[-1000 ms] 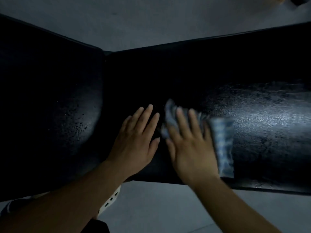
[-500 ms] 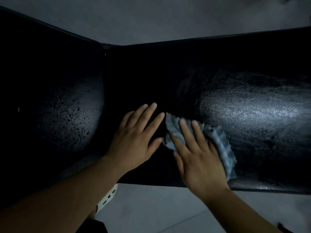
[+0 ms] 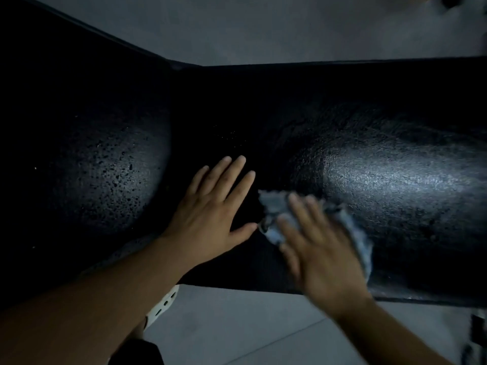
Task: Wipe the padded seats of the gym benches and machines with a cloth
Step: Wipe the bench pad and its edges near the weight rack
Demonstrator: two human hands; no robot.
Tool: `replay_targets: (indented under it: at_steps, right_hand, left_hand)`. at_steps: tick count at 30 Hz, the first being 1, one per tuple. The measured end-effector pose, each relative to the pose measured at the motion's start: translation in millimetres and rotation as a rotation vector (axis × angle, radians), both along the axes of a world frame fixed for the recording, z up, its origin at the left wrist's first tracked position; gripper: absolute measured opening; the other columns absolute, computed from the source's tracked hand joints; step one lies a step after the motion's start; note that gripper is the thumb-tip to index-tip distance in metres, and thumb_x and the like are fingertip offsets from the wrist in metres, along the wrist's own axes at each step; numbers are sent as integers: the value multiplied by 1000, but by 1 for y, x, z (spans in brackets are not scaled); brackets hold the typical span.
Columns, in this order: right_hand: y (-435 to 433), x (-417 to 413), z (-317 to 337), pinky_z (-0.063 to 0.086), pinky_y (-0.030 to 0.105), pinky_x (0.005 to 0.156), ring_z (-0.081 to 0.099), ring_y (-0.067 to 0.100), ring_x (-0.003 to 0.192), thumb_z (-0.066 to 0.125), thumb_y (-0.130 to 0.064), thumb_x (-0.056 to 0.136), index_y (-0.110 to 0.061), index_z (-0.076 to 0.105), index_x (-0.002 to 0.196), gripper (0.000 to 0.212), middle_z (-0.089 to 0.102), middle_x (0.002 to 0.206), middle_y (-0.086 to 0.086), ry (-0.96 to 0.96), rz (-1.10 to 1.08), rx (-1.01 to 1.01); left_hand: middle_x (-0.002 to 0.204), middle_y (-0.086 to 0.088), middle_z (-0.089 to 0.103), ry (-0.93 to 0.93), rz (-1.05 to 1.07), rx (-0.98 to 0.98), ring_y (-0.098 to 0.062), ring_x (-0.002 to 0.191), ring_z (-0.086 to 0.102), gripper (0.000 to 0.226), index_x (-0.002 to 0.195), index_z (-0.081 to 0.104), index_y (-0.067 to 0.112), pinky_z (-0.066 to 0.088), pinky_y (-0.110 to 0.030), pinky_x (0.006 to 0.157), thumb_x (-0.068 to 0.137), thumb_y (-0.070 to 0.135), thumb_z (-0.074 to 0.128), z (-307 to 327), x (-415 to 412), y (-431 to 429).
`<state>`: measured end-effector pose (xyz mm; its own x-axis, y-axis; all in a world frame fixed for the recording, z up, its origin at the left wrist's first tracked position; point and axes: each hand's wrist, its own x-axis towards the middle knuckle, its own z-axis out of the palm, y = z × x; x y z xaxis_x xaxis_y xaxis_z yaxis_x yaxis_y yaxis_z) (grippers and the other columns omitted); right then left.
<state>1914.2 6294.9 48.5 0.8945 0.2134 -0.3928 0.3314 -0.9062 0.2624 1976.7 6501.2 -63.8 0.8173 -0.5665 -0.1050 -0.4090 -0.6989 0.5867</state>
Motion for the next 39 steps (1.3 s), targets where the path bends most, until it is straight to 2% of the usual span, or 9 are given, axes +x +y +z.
replay_targets:
  at_steps: [5,8,12,18,21,23,29,35,39]
  right_hand:
    - [13,72,-10,14,53,118,5,29,154,26,-45,105,-25,34,154,54,12,168,2,-231,-291,-69]
    - [38,35,-30,14,49,116,10,33,153,34,-40,103,-23,37,152,53,15,167,5,-124,-150,-47]
    - [26,-11,-16,25,40,112,20,29,152,39,-38,101,-21,52,144,47,22,165,5,33,45,23]
    - [52,29,-38,14,48,118,6,31,154,35,-40,104,-24,31,155,54,13,167,4,-121,-200,-3]
    - [66,-44,-46,38,45,109,15,30,153,41,-38,100,-26,45,146,47,16,167,2,79,-17,66]
    - [49,-59,-33,43,40,106,22,26,151,42,-37,99,-27,53,137,41,19,165,1,145,27,109]
    - [51,59,-37,8,48,119,8,31,154,33,-40,104,-26,32,155,53,14,167,4,-212,-288,-13]
    - [48,8,-36,20,38,117,17,30,153,42,-35,102,-21,47,148,48,22,165,5,23,-1,68]
    - [19,104,-22,14,48,120,11,29,154,28,-43,103,-26,36,154,54,18,166,3,-214,-223,-35]
  left_hand:
    - [167,-7,8,-1,-14,-14,-25,153,8,85,158,21,19,19,-50,121,89,67,37,-1,1,5]
    - [167,-7,9,6,-12,-26,-24,153,9,79,157,25,17,20,-49,121,89,56,41,-2,1,11]
    - [167,-7,7,38,35,-33,-24,154,5,76,157,23,15,16,-46,122,88,45,38,-2,4,20]
    - [167,-8,6,64,8,-41,-25,153,6,80,157,21,12,17,-43,120,82,22,46,-5,0,29]
    - [167,-9,7,75,0,-59,-26,153,7,80,157,22,11,22,-43,118,80,13,44,-4,-1,34]
    - [167,-9,7,76,-4,-55,-27,153,7,82,157,22,12,22,-42,118,78,9,46,-3,-4,37]
    - [166,-9,8,81,6,-52,-26,153,8,79,156,24,12,17,-37,117,79,10,39,-2,-18,36]
    - [166,-10,8,83,49,-58,-27,153,8,78,157,22,10,21,-46,121,82,14,44,-2,4,29]
    - [166,-4,-13,133,76,-56,-21,153,-12,91,159,1,18,2,-37,121,87,13,56,4,27,22]
